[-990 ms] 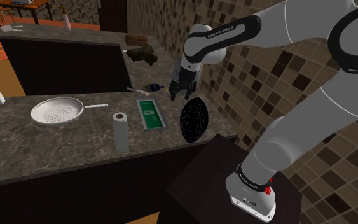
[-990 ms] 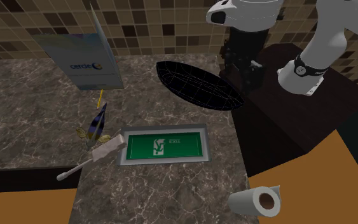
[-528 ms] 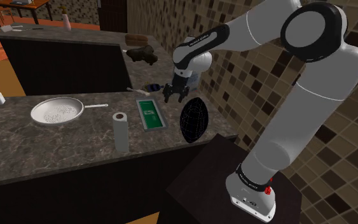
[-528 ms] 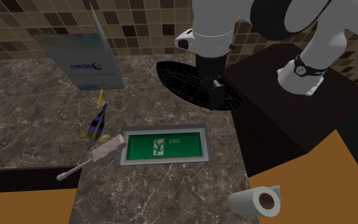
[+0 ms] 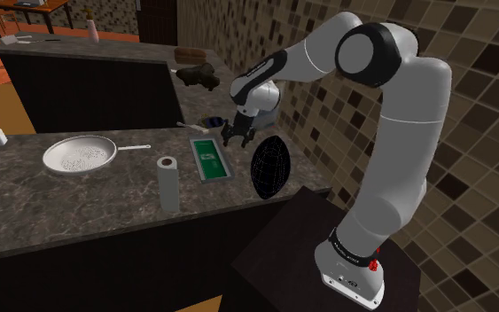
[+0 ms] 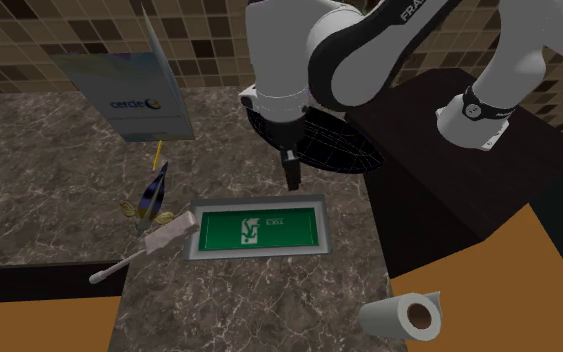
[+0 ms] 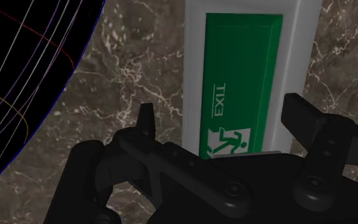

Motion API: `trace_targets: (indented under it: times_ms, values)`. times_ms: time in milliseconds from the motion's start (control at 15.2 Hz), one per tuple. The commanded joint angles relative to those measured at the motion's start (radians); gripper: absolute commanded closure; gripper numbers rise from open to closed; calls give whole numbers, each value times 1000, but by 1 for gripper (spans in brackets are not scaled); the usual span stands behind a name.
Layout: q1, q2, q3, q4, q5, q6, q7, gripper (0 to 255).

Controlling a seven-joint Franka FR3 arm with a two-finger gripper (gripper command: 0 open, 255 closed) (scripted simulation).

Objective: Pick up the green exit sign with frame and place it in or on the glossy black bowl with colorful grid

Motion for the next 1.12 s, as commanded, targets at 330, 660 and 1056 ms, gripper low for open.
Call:
trace_targets:
  times_ms: [330, 660, 1056]
  values:
    - [-62, 276, 20, 252, 81, 11, -28, 0]
    - [-60, 325, 34, 261, 96, 53, -37, 0]
    - [-58, 352, 41, 268, 104, 74, -42, 0]
